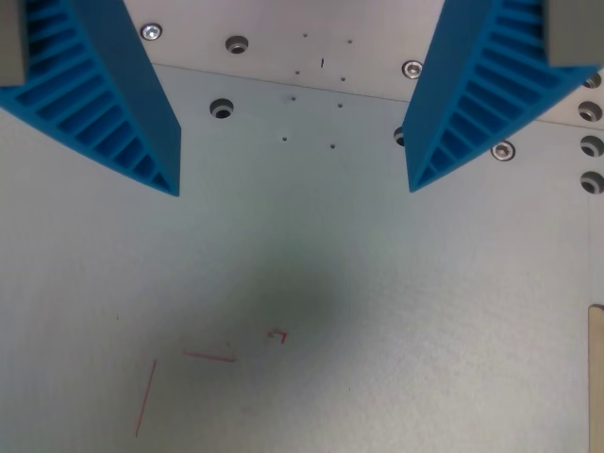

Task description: Move in gripper positive x

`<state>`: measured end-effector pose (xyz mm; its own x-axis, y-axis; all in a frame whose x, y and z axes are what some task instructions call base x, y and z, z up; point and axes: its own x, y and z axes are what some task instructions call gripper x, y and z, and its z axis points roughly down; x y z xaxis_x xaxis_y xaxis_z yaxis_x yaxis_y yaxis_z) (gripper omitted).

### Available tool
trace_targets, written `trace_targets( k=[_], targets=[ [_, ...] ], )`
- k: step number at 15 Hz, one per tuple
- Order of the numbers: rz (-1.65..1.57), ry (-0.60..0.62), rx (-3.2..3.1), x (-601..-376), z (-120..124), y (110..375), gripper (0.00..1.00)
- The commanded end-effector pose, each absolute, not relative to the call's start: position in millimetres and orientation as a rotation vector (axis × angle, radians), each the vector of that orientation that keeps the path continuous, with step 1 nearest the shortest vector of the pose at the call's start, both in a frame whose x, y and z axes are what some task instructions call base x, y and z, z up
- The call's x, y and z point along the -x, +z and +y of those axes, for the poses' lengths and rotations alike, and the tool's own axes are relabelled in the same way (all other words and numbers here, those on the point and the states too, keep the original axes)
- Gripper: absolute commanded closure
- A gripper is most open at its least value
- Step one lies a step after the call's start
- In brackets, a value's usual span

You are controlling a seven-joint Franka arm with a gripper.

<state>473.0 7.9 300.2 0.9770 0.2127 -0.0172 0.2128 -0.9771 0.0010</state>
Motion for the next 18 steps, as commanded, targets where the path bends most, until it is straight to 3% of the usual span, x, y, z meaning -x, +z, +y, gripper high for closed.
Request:
trace_targets(
  k=[1, 18],
  targets=[
    [0.336, -0.021, -3.120, -477.9, 9.0, 301.7, 0.00],
    [0.336, -0.021, -3.120, -561.0, 27.1, 300.6, 0.00]
  ],
)
